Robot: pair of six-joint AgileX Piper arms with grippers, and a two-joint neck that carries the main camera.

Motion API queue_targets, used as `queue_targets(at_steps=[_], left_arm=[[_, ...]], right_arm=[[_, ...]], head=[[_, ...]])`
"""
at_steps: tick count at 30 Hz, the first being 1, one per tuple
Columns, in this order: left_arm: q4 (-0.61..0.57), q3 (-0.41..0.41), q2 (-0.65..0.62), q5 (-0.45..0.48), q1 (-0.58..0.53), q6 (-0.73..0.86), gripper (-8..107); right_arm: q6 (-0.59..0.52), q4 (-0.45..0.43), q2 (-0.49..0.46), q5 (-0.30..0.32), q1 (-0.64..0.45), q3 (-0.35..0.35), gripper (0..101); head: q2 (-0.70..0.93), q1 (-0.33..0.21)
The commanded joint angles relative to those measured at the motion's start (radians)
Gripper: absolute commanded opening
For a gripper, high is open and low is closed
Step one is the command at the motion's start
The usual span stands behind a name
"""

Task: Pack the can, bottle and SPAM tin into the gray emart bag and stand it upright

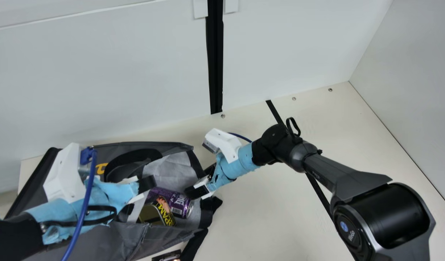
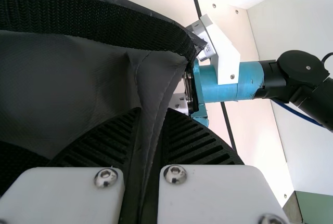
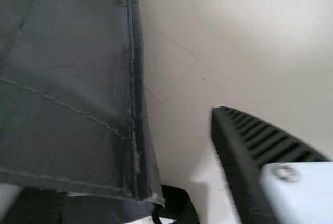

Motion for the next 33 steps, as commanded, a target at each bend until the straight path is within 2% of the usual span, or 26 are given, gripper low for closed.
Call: queue_targets(at_steps=[1,8,19,33], left_arm=[[0.000,0.000,0.000,0.000,0.000,0.000,-8],[0.000,0.000,0.000,0.000,0.000,0.000,-8],[0.000,0.000,0.000,0.000,0.000,0.000,-8],[-0.019,0.027,-0.027,-0.012,-0.002,0.008,-8]], right_arm=[[-0.002,0.004,0.001,0.007,0.000,0.003,48],[0.003,0.016,-0.012,0.026,-0.007,0.024,1],[0.039,0.060,-0.073,0.092,-0.048,0.074,0],[0.074,0.118,-0.206,0.268,-0.128,0.116,0]], head=[[-0.001,-0.023],[-0.001,-0.023],[-0.001,-0.023],[-0.001,-0.023]])
